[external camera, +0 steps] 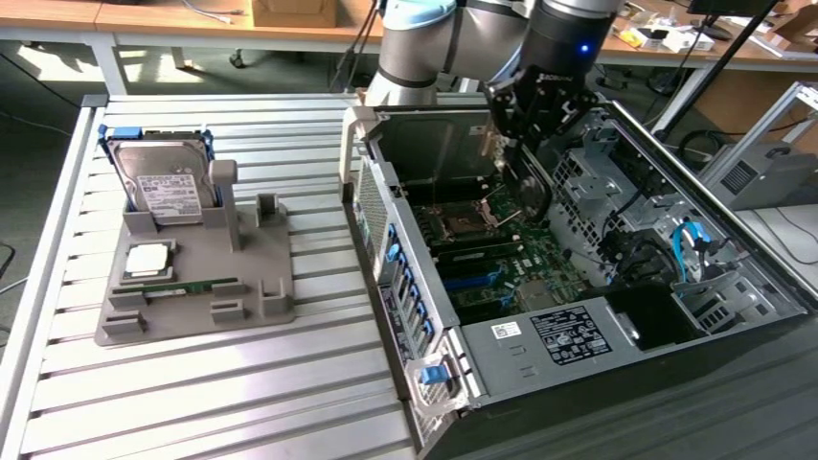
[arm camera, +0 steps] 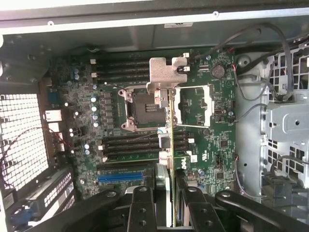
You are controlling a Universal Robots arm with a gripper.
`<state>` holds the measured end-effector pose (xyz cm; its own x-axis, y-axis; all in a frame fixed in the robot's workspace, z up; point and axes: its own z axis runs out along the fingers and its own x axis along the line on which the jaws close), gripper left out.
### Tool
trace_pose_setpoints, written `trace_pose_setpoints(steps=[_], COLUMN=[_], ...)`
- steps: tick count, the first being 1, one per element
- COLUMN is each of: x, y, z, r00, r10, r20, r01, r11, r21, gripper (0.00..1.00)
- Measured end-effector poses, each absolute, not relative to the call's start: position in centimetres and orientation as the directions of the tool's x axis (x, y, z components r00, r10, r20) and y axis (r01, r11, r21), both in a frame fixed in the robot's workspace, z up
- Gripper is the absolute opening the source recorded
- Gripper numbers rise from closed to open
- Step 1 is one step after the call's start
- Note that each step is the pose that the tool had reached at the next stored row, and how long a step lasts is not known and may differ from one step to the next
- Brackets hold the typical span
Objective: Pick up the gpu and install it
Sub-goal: 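Pick up the gpu and move the gpu toward the slot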
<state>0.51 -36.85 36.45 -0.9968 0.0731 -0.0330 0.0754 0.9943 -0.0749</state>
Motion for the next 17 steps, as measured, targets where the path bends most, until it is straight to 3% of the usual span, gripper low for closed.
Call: trace_pose_setpoints(steps=[17], x=[1.18], y=[-36.85], z=[35.6], r00=[-0.997], r10=[0.073], r20=[-0.033], r01=[0.075], r11=[0.994], r21=[-0.079], gripper=[0.27])
